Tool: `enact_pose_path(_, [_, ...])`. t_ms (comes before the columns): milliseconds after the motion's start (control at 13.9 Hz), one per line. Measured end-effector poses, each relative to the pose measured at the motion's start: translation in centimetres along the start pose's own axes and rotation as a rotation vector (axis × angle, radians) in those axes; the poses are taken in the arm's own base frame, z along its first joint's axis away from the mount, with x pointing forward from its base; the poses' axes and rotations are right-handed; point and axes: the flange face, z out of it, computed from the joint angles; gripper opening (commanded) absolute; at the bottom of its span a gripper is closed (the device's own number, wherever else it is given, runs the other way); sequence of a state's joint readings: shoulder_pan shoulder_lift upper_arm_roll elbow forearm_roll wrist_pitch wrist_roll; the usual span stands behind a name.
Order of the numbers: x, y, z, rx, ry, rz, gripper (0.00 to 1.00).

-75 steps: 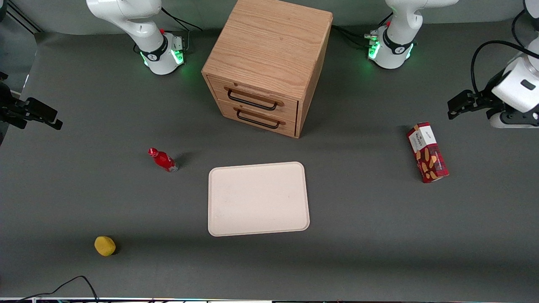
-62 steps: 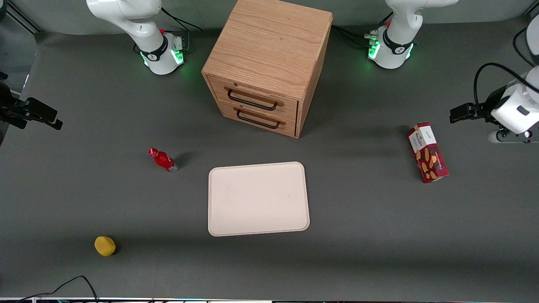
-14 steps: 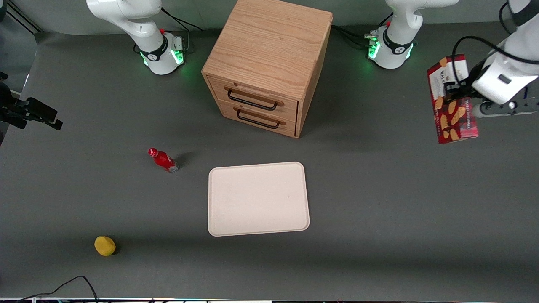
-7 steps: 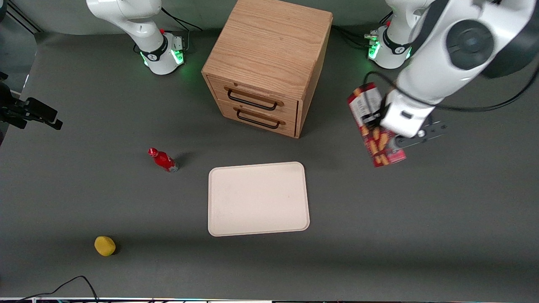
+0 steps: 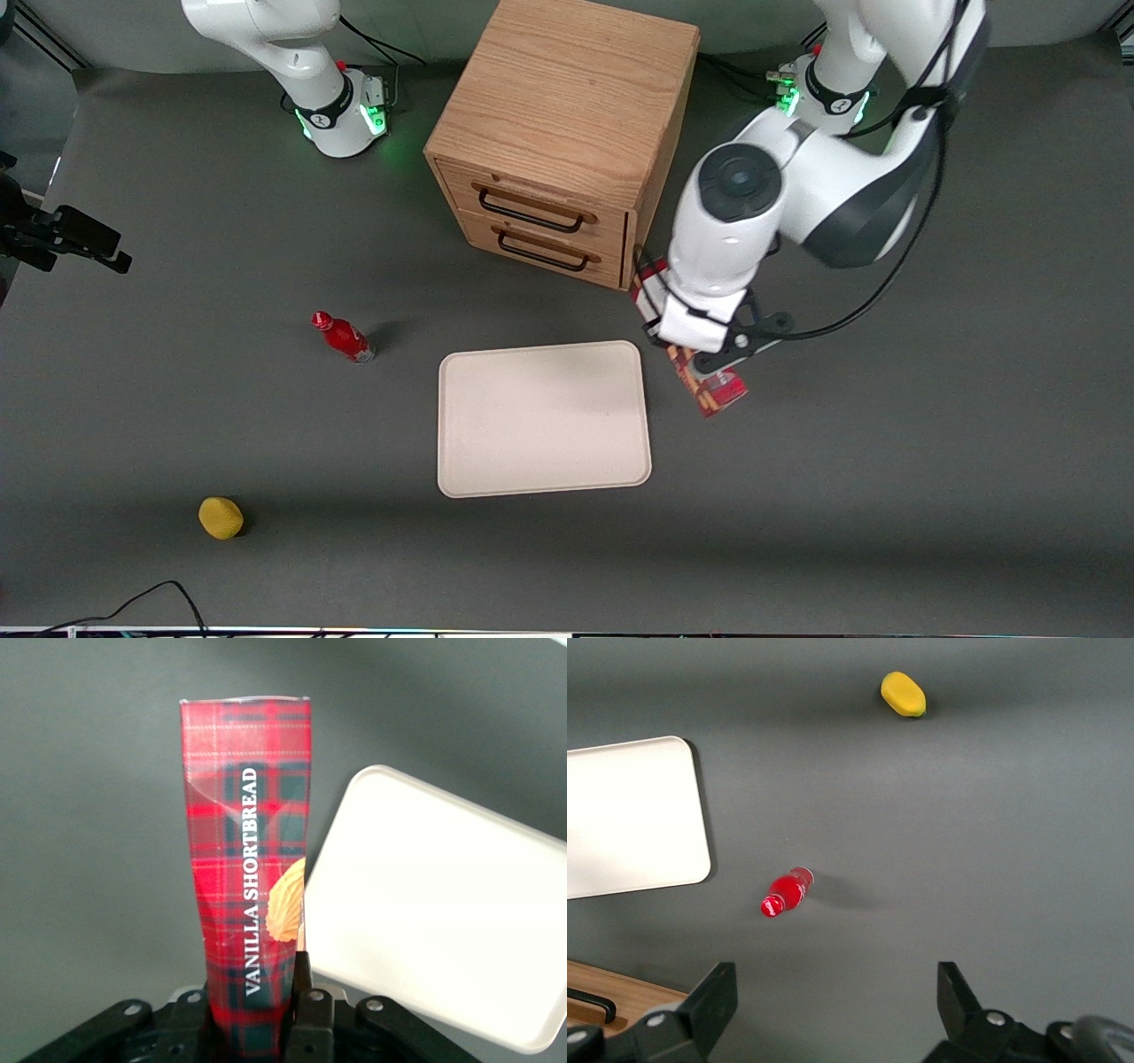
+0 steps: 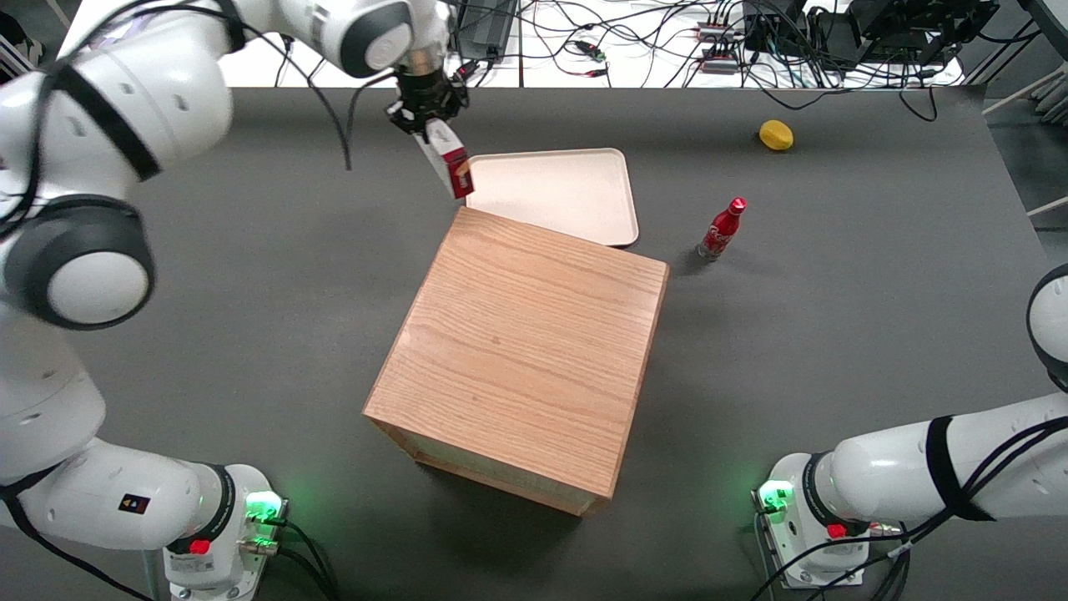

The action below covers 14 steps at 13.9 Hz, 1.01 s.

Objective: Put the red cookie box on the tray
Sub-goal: 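Carry the held box over to the white tray, then lower the box onto the tray and open the left gripper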

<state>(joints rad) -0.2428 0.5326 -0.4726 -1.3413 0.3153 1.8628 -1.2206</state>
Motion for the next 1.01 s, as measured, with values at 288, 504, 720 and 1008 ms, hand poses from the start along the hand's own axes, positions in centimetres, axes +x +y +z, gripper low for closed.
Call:
enact_pose_path(288, [-3.0, 5.5, 6.2, -0.021, 0.082, -0.013, 0.31])
enact_pose_path(504, [-3.9, 7.2, 11.2, -0.047, 0.089, 0.015, 0.32])
enact_pose_path(720, [-4.6, 7.7, 14.8, -0.038, 0.085, 0.041, 0.32])
enact_pose_path(1008, [-6.1, 8.3, 17.3, -0.031, 0.074, 0.069, 0.32])
